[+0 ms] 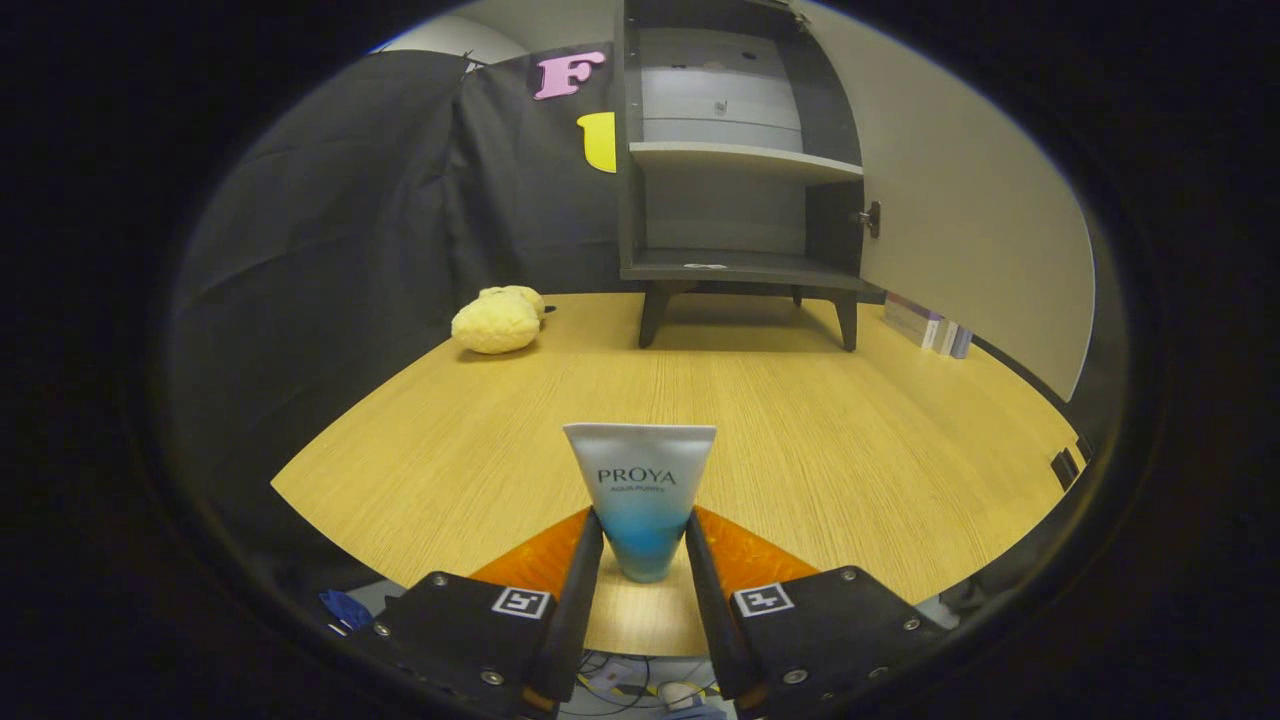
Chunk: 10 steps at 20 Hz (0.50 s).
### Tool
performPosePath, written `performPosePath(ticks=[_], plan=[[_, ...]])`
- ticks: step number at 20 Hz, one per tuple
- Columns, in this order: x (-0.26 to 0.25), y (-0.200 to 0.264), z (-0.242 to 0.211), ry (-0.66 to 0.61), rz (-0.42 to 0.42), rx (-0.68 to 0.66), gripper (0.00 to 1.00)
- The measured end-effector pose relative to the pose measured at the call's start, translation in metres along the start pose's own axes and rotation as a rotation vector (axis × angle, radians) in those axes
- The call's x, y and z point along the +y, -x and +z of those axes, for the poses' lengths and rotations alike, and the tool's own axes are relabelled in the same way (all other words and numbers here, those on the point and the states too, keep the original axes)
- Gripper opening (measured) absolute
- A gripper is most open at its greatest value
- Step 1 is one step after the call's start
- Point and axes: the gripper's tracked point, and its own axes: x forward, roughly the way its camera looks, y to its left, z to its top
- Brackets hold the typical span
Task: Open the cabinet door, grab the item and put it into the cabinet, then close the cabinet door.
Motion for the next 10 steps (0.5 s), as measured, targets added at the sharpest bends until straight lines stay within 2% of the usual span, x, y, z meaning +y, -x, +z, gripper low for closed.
performPosePath(ticks=[5, 10], plan=[[-0.001, 0.01, 0.022, 0.019, 0.018, -0.026, 0.5], [-0.016, 0.018, 0.077, -0.008, 0.02, -0.082, 0.5]])
